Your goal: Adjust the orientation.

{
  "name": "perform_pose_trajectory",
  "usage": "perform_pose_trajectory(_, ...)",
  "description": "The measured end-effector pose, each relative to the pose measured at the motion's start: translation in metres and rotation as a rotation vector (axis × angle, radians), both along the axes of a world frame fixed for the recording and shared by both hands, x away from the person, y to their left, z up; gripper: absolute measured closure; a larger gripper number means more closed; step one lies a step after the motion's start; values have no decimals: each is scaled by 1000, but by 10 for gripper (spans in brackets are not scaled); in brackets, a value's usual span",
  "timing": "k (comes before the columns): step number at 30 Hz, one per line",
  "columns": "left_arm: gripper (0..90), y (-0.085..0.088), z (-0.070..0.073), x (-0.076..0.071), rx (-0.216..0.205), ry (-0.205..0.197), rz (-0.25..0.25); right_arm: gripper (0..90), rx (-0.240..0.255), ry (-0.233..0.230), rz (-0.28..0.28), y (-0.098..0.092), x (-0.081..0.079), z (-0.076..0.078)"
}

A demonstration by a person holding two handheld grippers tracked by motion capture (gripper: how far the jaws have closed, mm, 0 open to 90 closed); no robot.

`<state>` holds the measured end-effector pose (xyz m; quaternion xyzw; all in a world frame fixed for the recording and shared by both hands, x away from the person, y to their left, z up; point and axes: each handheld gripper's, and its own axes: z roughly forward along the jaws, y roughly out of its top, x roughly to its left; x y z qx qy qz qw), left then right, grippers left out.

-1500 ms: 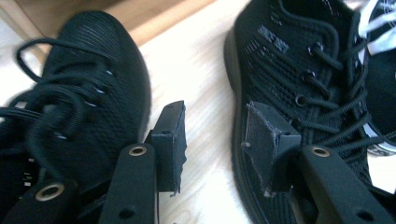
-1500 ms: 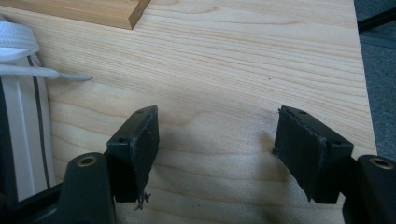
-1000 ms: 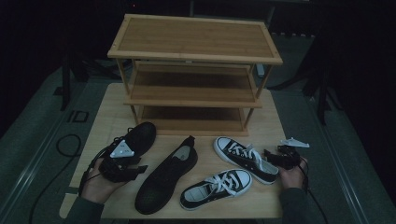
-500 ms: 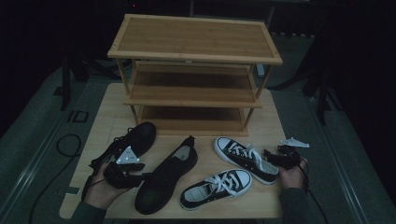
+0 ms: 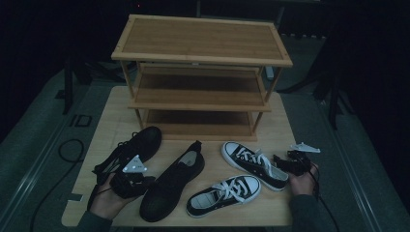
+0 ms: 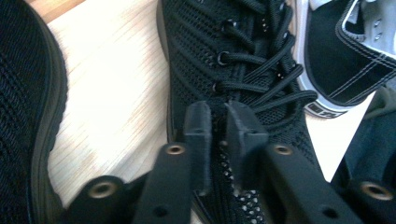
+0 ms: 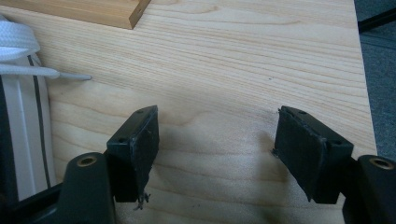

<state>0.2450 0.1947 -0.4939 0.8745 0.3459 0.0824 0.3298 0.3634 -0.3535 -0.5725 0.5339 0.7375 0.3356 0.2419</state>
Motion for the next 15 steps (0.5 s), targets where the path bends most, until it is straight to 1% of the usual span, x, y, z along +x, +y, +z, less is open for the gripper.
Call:
perform_pose_trajectory(1,823,0,0,0,5,0,-2,303,0,0,0,0,0,0)
perform_pose_trajectory(3,811,0,0,-1,-1,-3,2,303,0,0,0,0,0,0)
perform_pose_trajectory(4,785,0,0,-2,-8,-10,1,303,0,0,0,0,0,0)
perform_pose_trajectory(5,753,1,1,-3,-15,-7,-1,303,0,0,0,0,0,0)
perform_pose_trajectory(8,686,0,2,-5,-36,-12,-23,303,0,0,0,0,0,0)
perform_pose_trajectory(11,613,-4,-1,-5,-11,-15,-38,304,0,0,0,0,0,0)
perform_pose_trajectory(12,613,-6,-3,-4,-10,-7,-37,303,0,0,0,0,0,0)
perform_pose_trajectory(13,618,-6,-4,-2,-20,-1,-37,303,0,0,0,0,0,0)
perform_pose_trajectory(15,686,-6,-4,-1,-35,20,-44,303,0,0,0,0,0,0)
